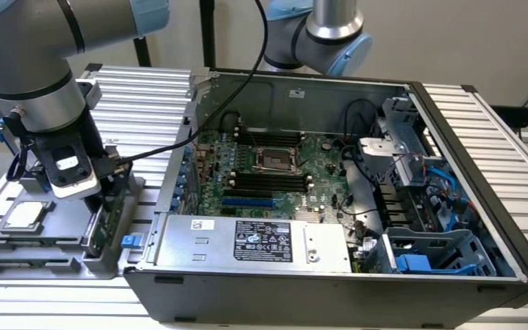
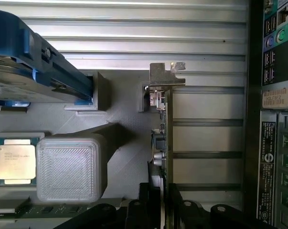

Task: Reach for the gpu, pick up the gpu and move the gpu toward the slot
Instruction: 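Pick up the gpu and move the gpu toward the slot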

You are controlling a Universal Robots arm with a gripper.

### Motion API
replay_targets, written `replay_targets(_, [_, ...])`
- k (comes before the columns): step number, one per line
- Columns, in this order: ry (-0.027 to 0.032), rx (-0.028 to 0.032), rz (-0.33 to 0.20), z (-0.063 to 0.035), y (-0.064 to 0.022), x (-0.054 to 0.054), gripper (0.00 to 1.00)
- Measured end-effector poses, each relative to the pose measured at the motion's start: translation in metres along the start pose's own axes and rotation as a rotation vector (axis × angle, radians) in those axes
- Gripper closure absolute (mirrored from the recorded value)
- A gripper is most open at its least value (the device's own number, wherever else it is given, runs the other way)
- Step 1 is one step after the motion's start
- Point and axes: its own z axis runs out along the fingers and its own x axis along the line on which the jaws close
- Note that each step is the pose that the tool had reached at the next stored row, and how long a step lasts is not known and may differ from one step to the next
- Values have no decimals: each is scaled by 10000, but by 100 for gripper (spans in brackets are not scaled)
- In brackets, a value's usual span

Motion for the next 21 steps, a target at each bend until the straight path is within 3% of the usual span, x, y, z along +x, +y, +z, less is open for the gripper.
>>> replay_targets(6, [2,0,0,0,0,0,74])
replay_targets(10, [79,-14,-1,-24,-4,-2,74])
replay_targets(13, [197,-32,-2,-64,-8,-14,74])
replay_targets(16, [353,-44,-4,-120,-12,-35,74])
replay_targets(21, [563,-62,-5,-256,-15,-93,74])
